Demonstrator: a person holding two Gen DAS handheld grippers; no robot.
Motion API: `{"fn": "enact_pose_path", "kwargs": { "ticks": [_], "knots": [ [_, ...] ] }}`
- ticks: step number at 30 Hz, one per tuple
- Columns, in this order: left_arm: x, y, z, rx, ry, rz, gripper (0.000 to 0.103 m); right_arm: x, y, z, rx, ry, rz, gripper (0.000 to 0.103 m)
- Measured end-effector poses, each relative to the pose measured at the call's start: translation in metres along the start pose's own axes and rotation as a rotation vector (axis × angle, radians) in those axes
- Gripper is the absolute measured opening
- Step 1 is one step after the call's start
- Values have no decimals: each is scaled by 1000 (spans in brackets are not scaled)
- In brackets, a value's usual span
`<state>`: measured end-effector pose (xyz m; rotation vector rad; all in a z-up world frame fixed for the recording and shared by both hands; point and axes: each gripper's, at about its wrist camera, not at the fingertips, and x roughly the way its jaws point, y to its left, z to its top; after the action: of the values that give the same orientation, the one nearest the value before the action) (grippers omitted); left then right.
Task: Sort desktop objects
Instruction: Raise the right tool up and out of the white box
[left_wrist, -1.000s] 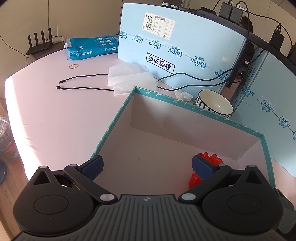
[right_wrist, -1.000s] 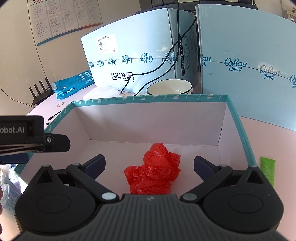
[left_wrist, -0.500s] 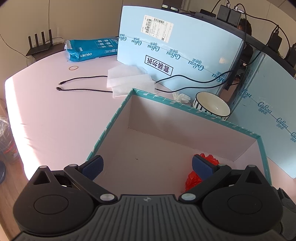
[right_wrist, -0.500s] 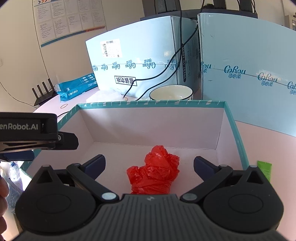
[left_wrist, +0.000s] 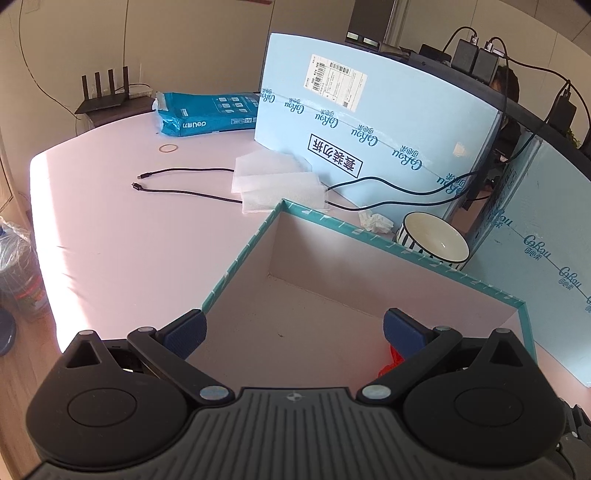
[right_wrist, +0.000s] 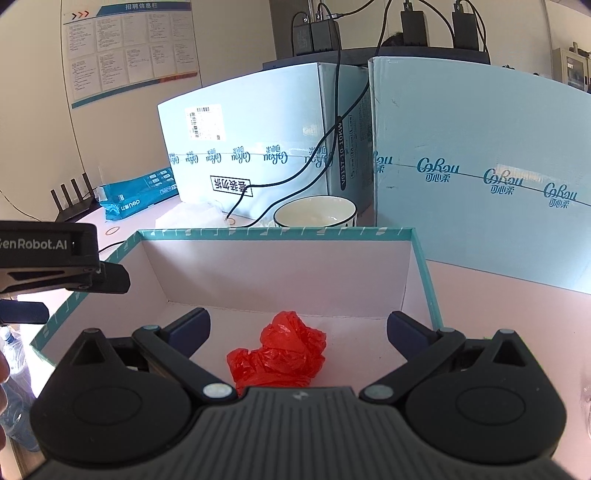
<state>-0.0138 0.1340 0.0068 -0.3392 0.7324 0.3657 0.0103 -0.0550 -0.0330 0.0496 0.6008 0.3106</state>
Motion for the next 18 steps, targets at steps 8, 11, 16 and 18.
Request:
{"fn": "enact_pose_path", "kwargs": {
  "ticks": [8, 11, 16, 18],
  "knots": [
    [-3, -2, -3, -7, -1, 13, 102, -8, 0, -1, -21, -28, -1, 103],
    [-5, -3, -5, -1, -1, 11, 102, -11, 0, -1, -20, -35, -2, 103],
    [-7, -5, -9, 1, 6, 9, 102, -17, -2, -3, -17, -44, -3, 103],
    [-7, -6, -10, 4, 9, 8, 102, -19, -3, -4, -15, -48, -4, 103]
  ]
}}
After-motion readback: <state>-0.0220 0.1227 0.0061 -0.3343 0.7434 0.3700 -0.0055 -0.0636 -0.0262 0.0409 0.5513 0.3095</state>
